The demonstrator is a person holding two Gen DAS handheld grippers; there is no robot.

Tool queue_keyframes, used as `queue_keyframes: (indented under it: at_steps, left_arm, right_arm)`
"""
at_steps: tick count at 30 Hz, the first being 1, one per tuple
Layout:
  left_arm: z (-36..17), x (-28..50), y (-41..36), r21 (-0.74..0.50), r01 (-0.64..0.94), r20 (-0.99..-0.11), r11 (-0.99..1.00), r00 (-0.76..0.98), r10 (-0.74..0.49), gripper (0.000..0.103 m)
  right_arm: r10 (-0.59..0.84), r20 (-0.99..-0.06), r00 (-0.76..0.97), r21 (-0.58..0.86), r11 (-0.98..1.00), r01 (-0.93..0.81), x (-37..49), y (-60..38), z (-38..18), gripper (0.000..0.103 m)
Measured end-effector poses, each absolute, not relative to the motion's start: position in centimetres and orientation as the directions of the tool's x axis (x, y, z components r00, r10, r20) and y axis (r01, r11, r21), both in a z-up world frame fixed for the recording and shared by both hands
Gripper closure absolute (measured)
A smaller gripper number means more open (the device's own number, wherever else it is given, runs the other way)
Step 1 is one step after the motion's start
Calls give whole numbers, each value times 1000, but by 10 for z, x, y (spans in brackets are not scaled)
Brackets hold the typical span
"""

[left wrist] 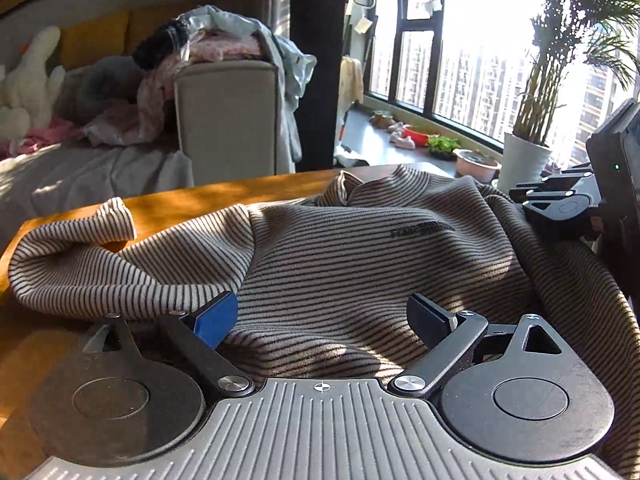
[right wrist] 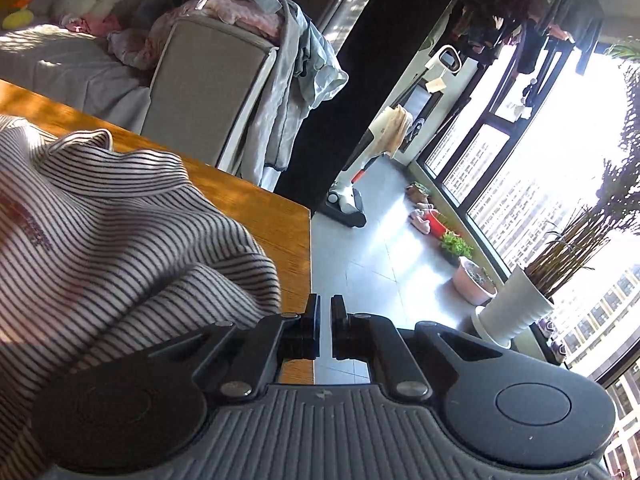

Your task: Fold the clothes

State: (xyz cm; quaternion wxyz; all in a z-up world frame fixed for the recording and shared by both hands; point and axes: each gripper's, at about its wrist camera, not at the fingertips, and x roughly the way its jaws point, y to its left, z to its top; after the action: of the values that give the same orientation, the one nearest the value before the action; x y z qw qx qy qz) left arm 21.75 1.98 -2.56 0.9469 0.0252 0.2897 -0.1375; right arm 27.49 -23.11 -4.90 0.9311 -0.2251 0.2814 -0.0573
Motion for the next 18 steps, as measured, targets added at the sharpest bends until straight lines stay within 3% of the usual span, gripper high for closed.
queue_keyframes:
  at_steps: [3, 6, 8, 10, 14, 16, 17, 18]
  left_arm:
    - [-25, 200, 33, -17, 237, -563, 971, 801, -205, 7]
    - [-22, 191, 43, -35, 209, -554, 977, 810, -193, 4]
    - [-18, 190, 46, -48, 206, -545, 977, 815, -198, 4]
    - [-14, 197, 46, -74, 226, -542, 971, 808, -230, 4]
    - [-4, 219, 60, -180, 225, -505, 958, 814, -286, 4]
    - [-6, 230, 70, -218, 212, -511, 953, 807, -296, 4]
    - [-10, 237, 76, -213, 177, -537, 961, 800, -266, 4]
    - [-15, 244, 82, -207, 142, -564, 968, 791, -237, 4]
  right_arm:
    - [-203, -524, 827, -351, 936, 8, 272, -246, -42, 98]
    - [-71, -553, 830, -155, 988, -18, 251, -250, -22, 94]
    - [16, -552, 833, -53, 997, -54, 233, -245, -9, 84]
    - [93, -540, 837, -3, 994, -113, 216, -231, 1, 60]
    - [128, -553, 823, -8, 987, -159, 204, -204, 10, 41]
    - [115, -581, 806, -22, 987, -157, 209, -196, 1, 42]
    - [109, -596, 796, -37, 986, -162, 212, -193, -6, 49]
    - [110, -614, 781, -55, 982, -181, 214, -189, -13, 83]
